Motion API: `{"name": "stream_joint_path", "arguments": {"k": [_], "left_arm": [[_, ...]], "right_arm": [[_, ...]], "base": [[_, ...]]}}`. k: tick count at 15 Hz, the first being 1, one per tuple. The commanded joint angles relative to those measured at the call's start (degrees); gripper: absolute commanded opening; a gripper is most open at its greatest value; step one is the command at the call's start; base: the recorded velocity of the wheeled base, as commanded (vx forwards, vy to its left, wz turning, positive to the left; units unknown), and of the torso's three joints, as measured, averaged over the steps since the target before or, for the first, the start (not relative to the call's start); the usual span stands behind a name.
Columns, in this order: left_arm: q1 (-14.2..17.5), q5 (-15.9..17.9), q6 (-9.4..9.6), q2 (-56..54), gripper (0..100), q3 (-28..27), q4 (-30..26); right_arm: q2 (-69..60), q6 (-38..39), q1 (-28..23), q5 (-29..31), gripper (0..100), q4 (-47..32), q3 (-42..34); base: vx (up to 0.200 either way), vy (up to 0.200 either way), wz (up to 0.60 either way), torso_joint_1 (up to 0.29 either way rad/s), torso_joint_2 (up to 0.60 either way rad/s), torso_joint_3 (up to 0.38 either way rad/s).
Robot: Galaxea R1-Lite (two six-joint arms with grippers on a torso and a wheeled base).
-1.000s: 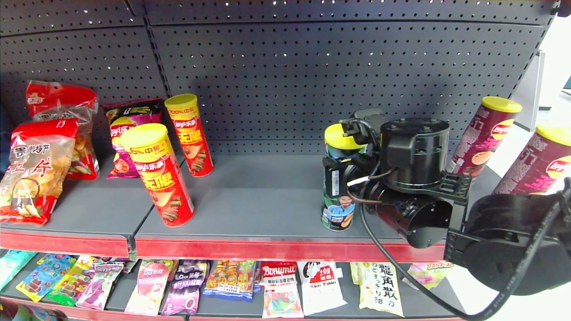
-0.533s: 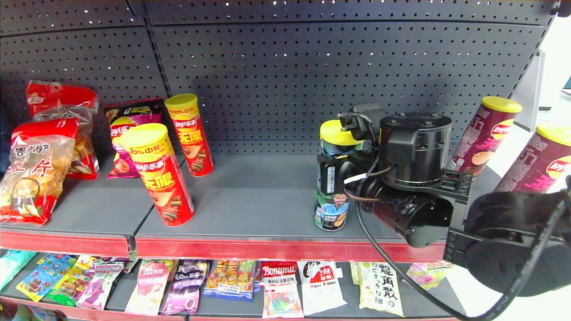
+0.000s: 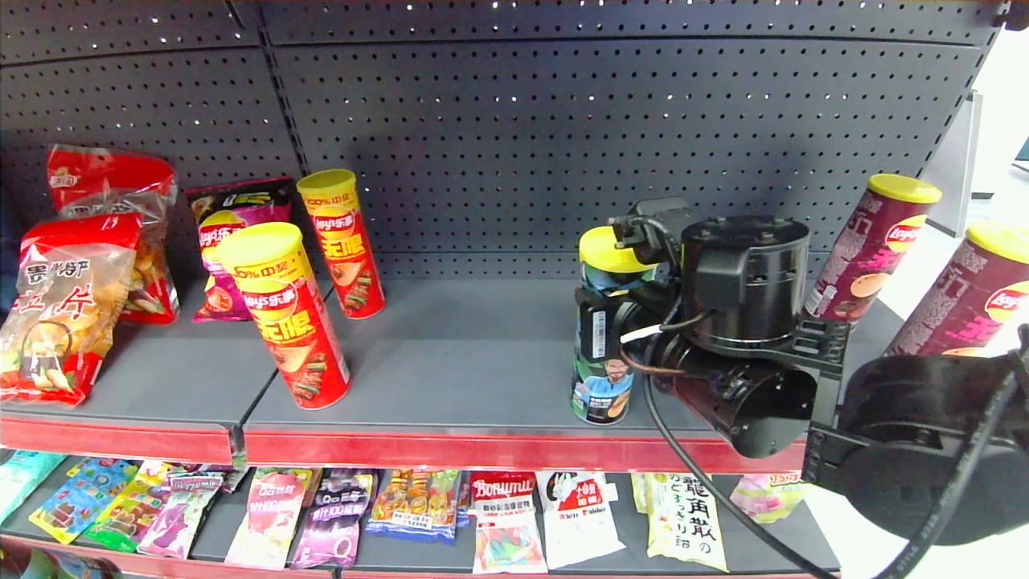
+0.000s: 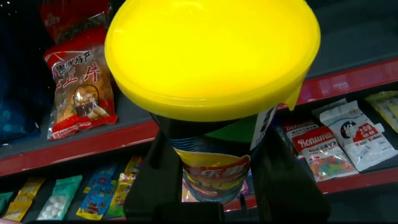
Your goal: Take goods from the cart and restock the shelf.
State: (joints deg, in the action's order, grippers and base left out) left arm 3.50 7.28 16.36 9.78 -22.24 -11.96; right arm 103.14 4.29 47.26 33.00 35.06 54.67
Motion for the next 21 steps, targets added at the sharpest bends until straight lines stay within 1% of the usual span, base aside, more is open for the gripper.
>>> {"name": "stream_joint_path", "arguments": {"k": [1, 13, 14, 20, 21], "left_arm": [[0.0, 0.0, -0.01, 0.0, 0, 0.0, 0.0], [0.0, 0.1, -0.01, -0.4, 0, 0.1, -0.1], [0.0, 0.1, -0.01, -0.4, 0, 0.1, -0.1], [0.0, 0.0, -0.01, -0.8, 0, 0.1, -0.1], [0.0, 0.0, -0.01, -0.8, 0, 0.0, -0.1]], "right_arm": [[-0.2, -0.1, 0.0, 0.2, 0, -0.2, -1.0], [-0.8, -0.2, -0.2, 0.2, 0, -0.2, -0.9], [-0.8, -0.2, -0.1, 0.2, 100, -0.1, -1.0], [-2.2, 0.0, 0.0, 0.2, 100, -0.1, -1.5], [-4.3, 0.0, 0.0, 0.2, 100, -0.2, -3.6]], "base": [[0.000, 0.000, 0.00, 0.000, 0.00, 0.000], [0.000, 0.000, 0.00, 0.000, 0.00, 0.000], [0.000, 0.000, 0.00, 0.000, 0.00, 0.000], [0.000, 0.000, 0.00, 0.000, 0.00, 0.000], [0.000, 0.000, 0.00, 0.000, 0.00, 0.000]]}}
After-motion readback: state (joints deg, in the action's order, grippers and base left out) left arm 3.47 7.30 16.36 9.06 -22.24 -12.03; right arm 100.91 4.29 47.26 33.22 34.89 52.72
